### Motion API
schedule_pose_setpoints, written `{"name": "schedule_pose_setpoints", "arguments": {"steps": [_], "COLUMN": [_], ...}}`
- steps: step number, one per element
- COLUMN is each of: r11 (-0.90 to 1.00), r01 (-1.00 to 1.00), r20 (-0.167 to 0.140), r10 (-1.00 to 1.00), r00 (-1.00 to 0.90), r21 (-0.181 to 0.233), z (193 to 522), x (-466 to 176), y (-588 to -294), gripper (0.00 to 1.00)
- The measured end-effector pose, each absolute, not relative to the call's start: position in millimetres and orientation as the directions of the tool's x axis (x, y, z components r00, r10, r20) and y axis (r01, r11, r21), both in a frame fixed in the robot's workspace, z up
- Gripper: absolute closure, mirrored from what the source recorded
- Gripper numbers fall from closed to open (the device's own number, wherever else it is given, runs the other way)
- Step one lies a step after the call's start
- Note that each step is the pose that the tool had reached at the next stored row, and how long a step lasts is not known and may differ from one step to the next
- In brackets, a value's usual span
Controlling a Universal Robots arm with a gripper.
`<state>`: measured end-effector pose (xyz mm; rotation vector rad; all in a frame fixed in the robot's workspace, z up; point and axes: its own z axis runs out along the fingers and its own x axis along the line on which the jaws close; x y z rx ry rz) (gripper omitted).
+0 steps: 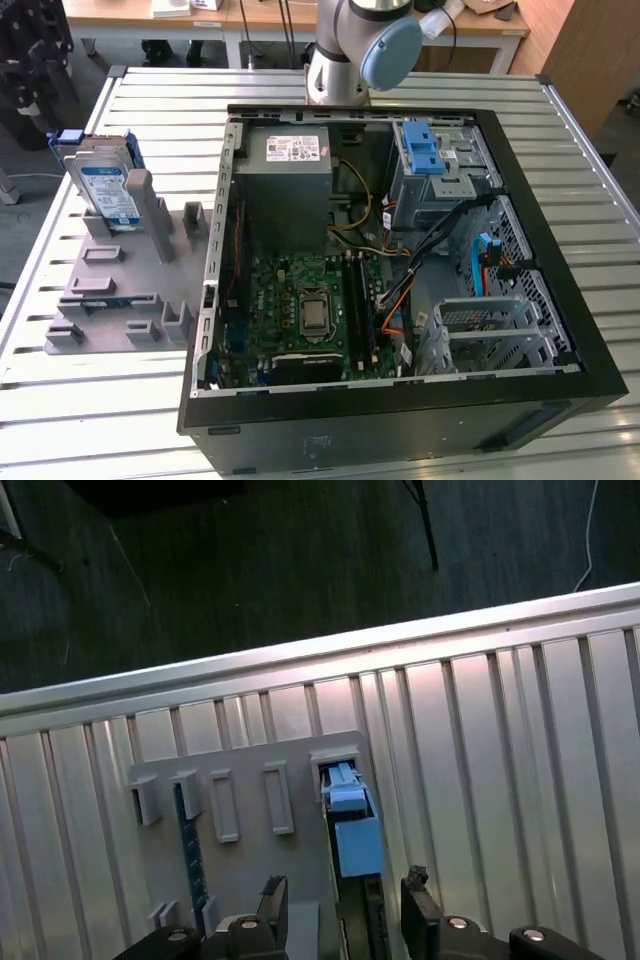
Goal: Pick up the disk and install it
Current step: 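Pick up the disk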
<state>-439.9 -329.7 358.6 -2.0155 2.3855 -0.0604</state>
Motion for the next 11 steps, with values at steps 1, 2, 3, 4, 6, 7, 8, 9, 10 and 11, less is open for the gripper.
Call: {"name": "schedule_pose_setpoints", "arguments": {"steps": [1,2,3,4,6,7,8,9,10,11], "r11": [0.149,0.131,0.116,0.111,0.111,0.11,0.111,0.111,0.111,0.111], "r01": [-0.988,-0.991,-0.992,-0.993,-0.993,-0.993,-0.993,-0.993,-0.993,-0.993], "r20": [0.011,0.011,0.011,0.011,0.011,0.011,0.011,0.011,0.011,0.011], "r10": [-0.989,-0.991,-0.993,-0.994,-0.994,-0.994,-0.994,-0.994,-0.994,-0.994], "r00": [-0.149,-0.132,-0.117,-0.111,-0.111,-0.111,-0.111,-0.111,-0.111,-0.111], "r21": [-0.041,-0.041,-0.041,-0.041,-0.041,-0.041,-0.041,-0.041,-0.041,-0.041], "z": [357.8,356.7,355.5,353.9,351.3,350.7,350.7,350.7,350.6,350.6], "x": [-439.8,-439.9,-439.9,-439.9,-440.1,-440.1,-440.2,-440.2,-440.2,-440.2], "y": [-329.7,-329.7,-329.7,-329.7,-329.7,-329.7,-329.7,-329.7,-329.6,-329.7], "gripper": [0.47,0.41,0.41,0.41,0.41,0.41,0.41,0.41,0.41,0.41]}}
